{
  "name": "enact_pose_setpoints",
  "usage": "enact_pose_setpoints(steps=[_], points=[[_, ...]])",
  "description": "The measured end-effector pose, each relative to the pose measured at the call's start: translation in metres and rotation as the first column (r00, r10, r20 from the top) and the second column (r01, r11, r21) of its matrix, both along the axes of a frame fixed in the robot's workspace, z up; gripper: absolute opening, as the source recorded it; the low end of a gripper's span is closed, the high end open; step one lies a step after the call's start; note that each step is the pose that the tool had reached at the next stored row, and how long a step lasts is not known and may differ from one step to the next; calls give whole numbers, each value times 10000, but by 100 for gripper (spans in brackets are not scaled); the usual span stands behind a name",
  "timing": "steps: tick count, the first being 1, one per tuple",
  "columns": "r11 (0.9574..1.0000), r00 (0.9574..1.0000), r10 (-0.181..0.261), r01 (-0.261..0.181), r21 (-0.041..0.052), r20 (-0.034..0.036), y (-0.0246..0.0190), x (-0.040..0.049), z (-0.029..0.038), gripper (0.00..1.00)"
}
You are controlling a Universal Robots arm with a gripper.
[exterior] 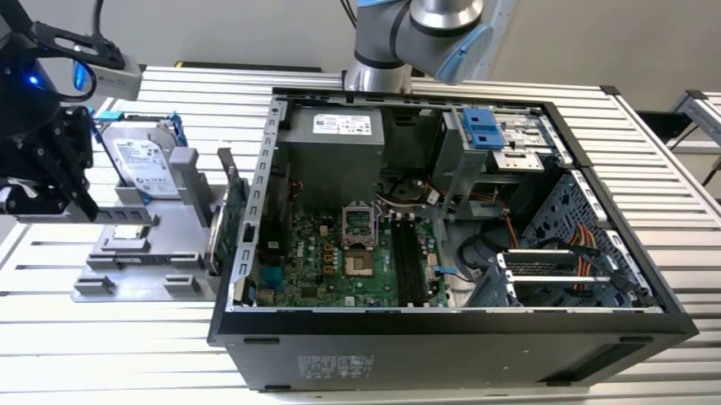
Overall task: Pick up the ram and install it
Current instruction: 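Pick up the ram and move it above insertion slot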
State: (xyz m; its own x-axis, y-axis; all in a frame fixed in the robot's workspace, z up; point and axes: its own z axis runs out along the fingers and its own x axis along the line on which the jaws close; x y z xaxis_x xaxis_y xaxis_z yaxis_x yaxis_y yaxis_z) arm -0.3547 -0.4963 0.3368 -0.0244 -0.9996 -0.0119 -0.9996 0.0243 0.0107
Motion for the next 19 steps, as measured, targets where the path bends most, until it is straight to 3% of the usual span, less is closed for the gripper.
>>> enact_pose_setpoints(steps=[19], points=[[10000,10000,-1,1,0,1,0,0,187,0]])
